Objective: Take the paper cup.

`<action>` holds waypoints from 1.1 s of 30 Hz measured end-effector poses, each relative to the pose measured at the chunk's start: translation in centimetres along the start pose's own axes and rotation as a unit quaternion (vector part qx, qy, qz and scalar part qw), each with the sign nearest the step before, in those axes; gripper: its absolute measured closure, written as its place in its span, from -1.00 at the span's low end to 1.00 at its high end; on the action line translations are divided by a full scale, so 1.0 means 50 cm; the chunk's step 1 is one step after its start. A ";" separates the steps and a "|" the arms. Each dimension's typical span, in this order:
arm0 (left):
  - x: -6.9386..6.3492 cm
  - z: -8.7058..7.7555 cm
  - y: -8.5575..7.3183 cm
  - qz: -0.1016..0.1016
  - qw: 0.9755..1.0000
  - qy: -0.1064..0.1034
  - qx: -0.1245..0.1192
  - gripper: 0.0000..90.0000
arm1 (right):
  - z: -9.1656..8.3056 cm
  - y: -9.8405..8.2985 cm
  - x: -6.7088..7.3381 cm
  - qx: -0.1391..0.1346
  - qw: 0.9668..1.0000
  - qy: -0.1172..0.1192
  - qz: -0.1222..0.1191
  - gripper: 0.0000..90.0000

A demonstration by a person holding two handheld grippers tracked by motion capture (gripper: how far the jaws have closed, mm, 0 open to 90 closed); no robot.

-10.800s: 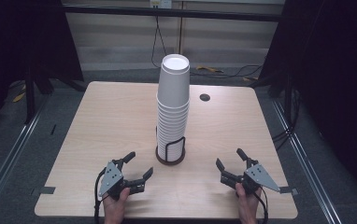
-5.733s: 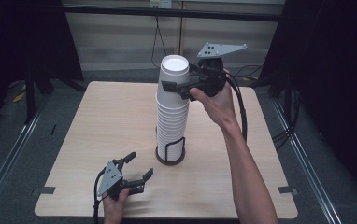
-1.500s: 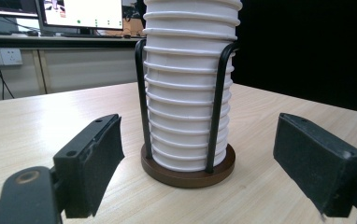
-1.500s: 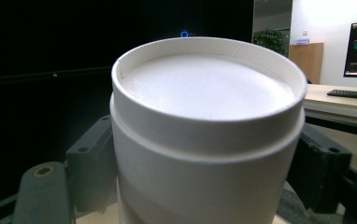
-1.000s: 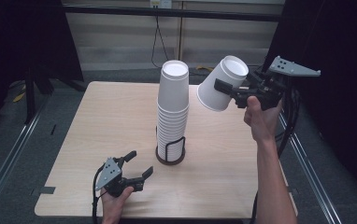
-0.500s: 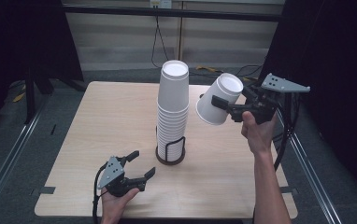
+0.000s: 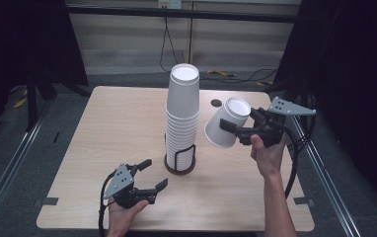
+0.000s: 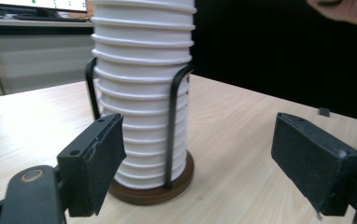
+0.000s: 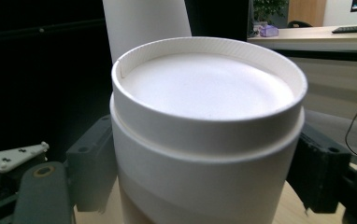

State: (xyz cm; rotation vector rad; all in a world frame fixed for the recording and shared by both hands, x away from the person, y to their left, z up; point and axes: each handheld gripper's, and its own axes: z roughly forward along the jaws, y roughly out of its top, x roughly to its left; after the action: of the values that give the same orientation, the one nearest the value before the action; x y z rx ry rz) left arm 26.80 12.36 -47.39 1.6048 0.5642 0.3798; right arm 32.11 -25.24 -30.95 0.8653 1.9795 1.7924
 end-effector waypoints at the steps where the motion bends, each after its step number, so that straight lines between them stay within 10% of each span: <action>1: -0.001 0.002 0.001 -0.004 1.000 -0.008 0.000 -0.62 | 0.000 -0.006 0.002 0.002 1.000 -0.003 0.000 -0.53; 33: -0.052 0.067 0.032 0.026 0.998 -0.065 0.003 -0.65 | 0.019 -0.139 0.053 0.034 0.999 0.031 0.021 -0.52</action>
State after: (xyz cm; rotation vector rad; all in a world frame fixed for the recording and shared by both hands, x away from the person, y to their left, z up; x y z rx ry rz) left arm 26.73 8.04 -45.98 1.6392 0.4258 0.3110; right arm 29.20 -22.98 -37.49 0.8871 2.0869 1.8049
